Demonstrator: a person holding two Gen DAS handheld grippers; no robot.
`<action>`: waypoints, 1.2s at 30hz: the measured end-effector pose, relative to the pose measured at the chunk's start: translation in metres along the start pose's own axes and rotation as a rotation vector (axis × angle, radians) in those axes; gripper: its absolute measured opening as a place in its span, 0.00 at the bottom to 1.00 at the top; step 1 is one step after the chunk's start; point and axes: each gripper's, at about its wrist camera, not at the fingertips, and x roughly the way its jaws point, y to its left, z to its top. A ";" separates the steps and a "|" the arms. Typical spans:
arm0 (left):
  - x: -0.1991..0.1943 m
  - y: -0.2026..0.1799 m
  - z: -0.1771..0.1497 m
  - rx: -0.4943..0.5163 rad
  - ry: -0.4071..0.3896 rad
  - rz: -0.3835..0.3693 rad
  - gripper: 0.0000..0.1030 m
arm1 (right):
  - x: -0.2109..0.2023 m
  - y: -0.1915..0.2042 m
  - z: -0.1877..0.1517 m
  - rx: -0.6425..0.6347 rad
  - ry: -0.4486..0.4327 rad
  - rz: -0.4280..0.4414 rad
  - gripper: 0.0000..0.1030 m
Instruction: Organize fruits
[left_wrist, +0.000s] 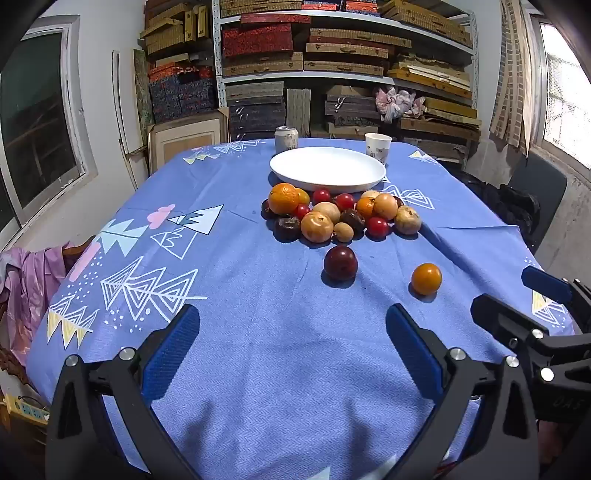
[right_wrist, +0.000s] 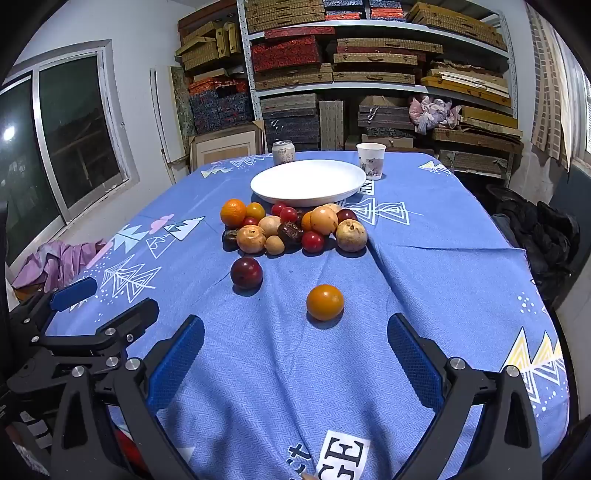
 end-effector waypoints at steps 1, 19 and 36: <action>0.000 0.000 0.000 0.000 0.002 -0.001 0.96 | 0.000 0.000 0.000 0.000 0.002 -0.001 0.97; 0.001 0.000 -0.002 -0.002 0.017 -0.006 0.96 | 0.000 -0.001 -0.001 -0.004 -0.001 -0.001 0.97; 0.010 0.001 -0.008 0.005 0.044 0.003 0.96 | 0.002 0.001 -0.001 -0.003 0.001 -0.001 0.97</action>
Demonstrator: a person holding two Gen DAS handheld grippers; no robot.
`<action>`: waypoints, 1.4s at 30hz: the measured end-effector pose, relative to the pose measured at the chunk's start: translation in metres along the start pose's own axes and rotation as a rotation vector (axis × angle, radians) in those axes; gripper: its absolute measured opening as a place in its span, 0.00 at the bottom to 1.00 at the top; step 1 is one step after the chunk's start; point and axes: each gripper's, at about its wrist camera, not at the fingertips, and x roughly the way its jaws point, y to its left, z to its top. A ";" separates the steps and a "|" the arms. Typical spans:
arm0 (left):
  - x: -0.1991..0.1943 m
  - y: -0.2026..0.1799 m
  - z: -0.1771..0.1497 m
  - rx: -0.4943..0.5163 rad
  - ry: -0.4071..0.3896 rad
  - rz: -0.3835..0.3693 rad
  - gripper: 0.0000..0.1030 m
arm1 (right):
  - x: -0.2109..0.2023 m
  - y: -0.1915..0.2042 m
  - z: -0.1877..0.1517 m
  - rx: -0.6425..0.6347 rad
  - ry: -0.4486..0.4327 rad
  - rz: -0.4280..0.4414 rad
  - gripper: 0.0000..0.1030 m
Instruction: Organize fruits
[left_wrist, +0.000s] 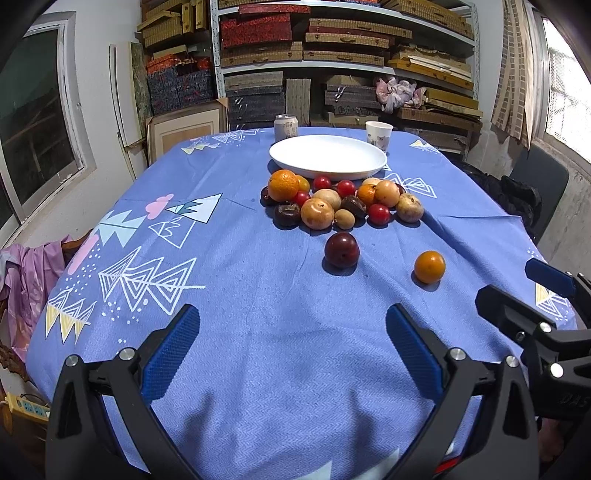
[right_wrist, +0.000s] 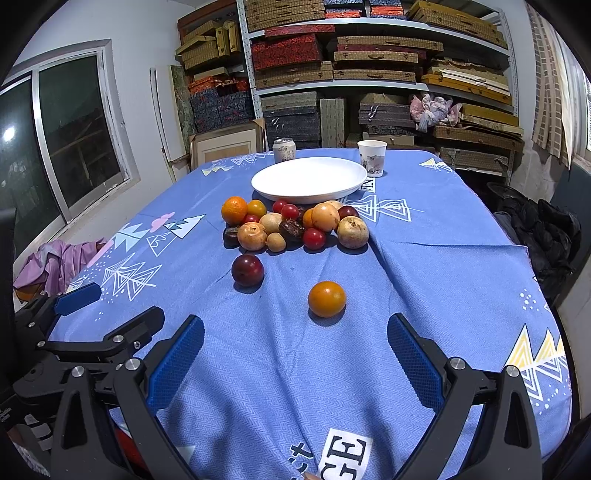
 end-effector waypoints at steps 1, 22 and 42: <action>0.000 0.000 0.000 0.001 0.002 0.001 0.96 | 0.000 0.000 0.000 -0.001 0.000 0.000 0.97; 0.003 0.001 -0.001 -0.001 0.018 0.001 0.96 | 0.002 0.000 0.000 0.001 0.003 0.001 0.97; 0.003 0.001 -0.001 -0.001 0.017 0.001 0.96 | 0.002 0.001 0.000 0.002 0.005 0.001 0.97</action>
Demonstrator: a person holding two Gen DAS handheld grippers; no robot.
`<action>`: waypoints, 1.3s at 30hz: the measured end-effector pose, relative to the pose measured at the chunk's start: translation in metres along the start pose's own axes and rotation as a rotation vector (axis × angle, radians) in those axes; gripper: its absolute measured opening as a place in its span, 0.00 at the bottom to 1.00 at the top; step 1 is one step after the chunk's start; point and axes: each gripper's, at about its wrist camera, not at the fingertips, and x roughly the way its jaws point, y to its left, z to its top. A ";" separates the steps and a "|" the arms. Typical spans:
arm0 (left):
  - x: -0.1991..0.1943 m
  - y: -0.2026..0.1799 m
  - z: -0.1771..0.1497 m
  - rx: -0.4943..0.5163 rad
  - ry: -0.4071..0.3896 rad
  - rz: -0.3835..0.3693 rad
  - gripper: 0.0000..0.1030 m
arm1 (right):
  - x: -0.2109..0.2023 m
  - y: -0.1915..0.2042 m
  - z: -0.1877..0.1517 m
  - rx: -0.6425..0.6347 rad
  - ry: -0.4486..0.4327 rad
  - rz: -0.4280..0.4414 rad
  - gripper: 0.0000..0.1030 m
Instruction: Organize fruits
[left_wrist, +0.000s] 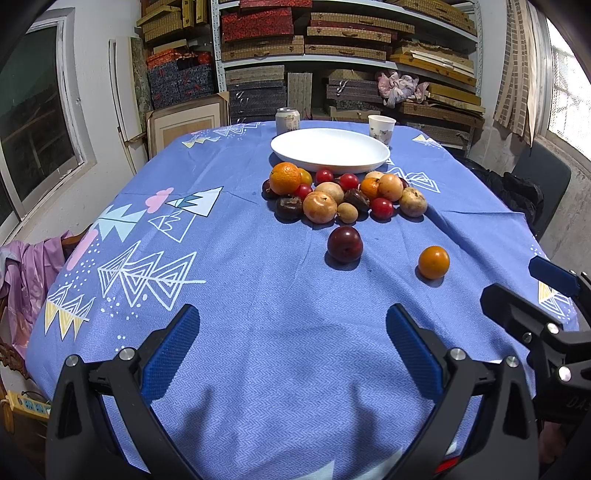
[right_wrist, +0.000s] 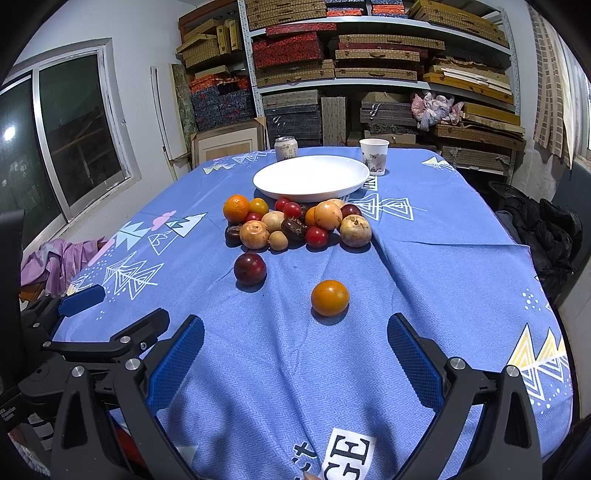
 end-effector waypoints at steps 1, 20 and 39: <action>0.000 0.000 0.000 0.000 0.000 0.000 0.96 | 0.000 0.000 0.000 0.000 0.000 0.000 0.97; 0.000 0.000 -0.001 0.000 0.002 0.000 0.96 | 0.001 0.001 -0.001 0.000 0.003 0.002 0.97; 0.019 0.008 -0.009 -0.034 0.043 -0.009 0.96 | 0.031 -0.009 -0.006 0.027 0.073 0.058 0.97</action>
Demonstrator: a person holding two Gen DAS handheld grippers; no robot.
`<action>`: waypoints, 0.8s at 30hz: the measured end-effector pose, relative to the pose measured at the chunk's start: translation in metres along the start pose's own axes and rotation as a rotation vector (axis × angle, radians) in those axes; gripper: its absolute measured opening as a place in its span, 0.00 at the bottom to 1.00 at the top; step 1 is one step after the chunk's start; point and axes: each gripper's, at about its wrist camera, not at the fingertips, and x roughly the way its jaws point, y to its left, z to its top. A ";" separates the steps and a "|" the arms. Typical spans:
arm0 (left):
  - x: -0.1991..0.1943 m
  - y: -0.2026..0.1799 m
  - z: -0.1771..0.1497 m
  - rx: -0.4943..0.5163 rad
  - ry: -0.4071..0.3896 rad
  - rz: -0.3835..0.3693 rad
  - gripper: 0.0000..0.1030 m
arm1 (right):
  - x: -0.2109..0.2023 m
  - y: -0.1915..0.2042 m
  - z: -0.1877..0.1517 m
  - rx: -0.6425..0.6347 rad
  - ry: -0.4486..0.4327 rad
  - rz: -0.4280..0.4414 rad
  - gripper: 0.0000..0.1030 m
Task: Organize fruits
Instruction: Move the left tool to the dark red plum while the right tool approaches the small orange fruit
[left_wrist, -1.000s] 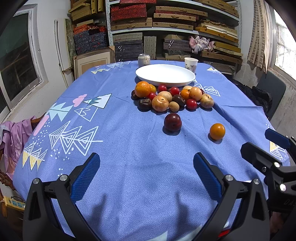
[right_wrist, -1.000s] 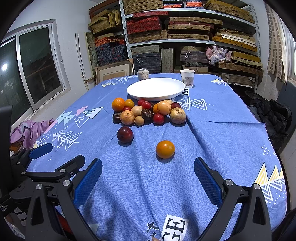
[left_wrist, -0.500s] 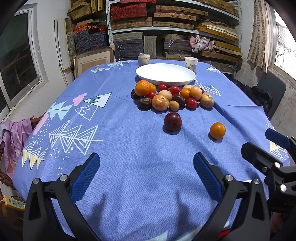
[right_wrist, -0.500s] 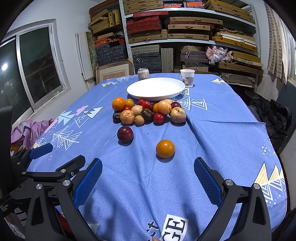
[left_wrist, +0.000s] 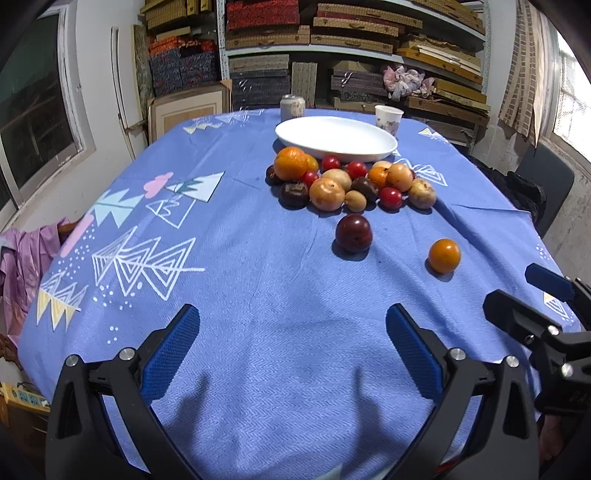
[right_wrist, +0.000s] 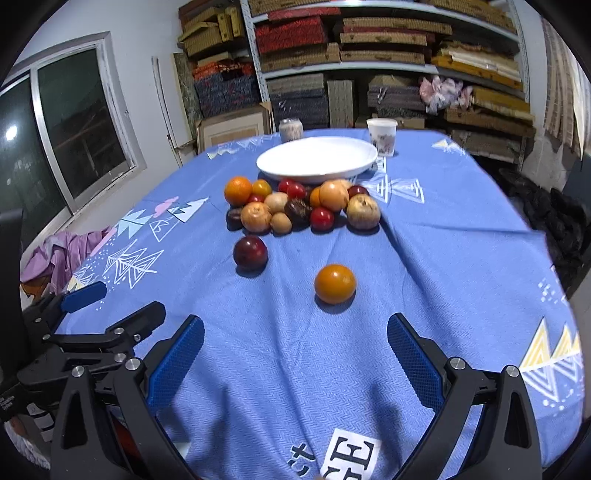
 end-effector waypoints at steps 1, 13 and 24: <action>0.003 0.001 0.000 -0.005 0.007 -0.002 0.96 | 0.004 -0.003 0.000 0.017 0.011 0.012 0.97; 0.045 0.024 0.016 -0.076 0.072 -0.014 0.96 | 0.042 -0.023 0.015 0.032 0.084 -0.001 0.97; 0.072 0.031 0.042 -0.052 0.102 -0.055 0.96 | 0.066 -0.015 0.024 -0.111 0.126 -0.001 0.97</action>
